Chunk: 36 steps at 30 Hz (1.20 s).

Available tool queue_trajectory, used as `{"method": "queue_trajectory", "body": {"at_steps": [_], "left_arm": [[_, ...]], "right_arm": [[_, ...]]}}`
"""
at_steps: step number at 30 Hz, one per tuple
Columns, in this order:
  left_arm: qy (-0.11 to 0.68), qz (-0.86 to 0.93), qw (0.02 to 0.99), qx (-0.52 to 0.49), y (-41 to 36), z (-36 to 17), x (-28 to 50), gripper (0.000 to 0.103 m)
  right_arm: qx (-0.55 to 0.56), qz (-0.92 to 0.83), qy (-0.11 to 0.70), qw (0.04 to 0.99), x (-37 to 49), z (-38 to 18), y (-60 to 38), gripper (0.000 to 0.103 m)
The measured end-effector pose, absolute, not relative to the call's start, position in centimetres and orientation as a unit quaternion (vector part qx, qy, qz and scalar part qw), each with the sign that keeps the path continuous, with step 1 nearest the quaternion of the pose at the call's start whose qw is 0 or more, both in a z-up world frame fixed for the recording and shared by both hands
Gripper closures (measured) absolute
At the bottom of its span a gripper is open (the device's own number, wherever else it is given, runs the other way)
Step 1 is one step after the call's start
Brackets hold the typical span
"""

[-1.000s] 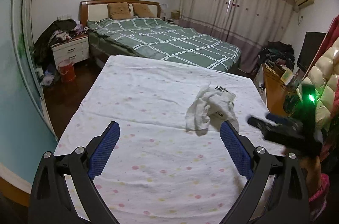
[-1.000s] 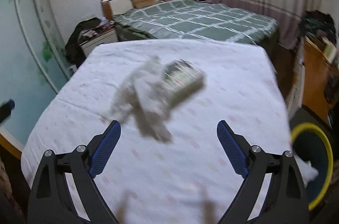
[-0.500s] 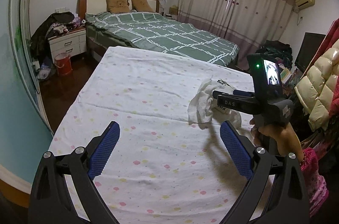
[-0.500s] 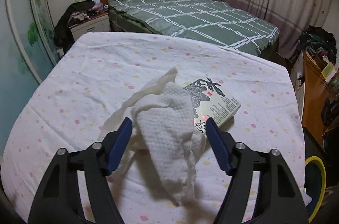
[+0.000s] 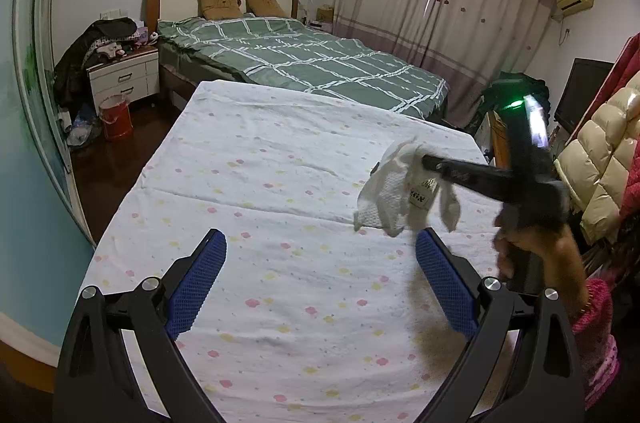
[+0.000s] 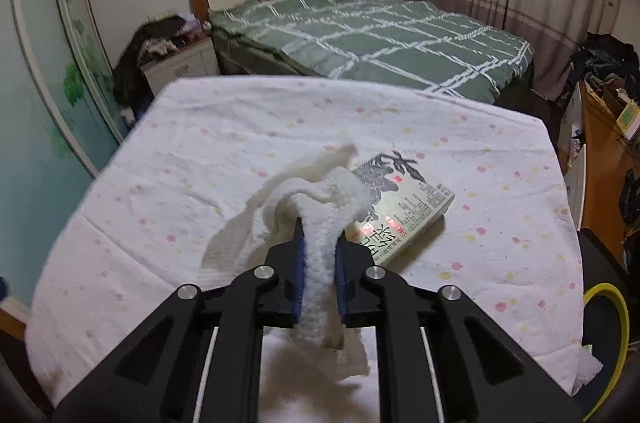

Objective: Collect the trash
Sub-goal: 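Carry the white cloth over the yellow bin and open the right gripper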

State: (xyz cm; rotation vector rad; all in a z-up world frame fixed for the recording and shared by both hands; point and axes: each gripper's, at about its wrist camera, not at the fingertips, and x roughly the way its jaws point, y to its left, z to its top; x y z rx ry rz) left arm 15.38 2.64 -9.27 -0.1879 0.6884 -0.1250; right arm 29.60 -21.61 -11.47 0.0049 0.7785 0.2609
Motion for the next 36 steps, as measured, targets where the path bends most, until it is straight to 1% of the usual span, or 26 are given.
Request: {"method": "queue_trajectory", "body": {"at_steps": [9, 16, 22, 30, 36], "left_arm": [[0.341, -0.067, 0.933, -0.089, 2.0, -9.6, 15.6, 0.009], [0.344, -0.080, 0.932, -0.082, 0.8, -9.7, 15.7, 0.009], [0.347, -0.091, 0.931, -0.072, -0.7, -9.6, 15.8, 0.009], [0.351, -0.107, 0.929, -0.053, -3.3, -9.3, 16.1, 0.009], [0.359, -0.122, 0.925, -0.035, -5.5, -9.5, 16.7, 0.009]], "right_arm": [[0.032, 0.149, 0.323, 0.934, 24.0, -5.7, -25.4, 0.091], [0.053, 0.106, 0.318, 0.941, 20.8, -5.0, -31.5, 0.091], [0.097, 0.012, 0.316, 0.944, 18.0, -6.5, -40.2, 0.091], [0.152, -0.119, 0.336, 0.922, 15.5, -11.3, -51.5, 0.089], [0.177, -0.157, 0.366, 0.900, 16.1, -15.4, -55.2, 0.089]]}}
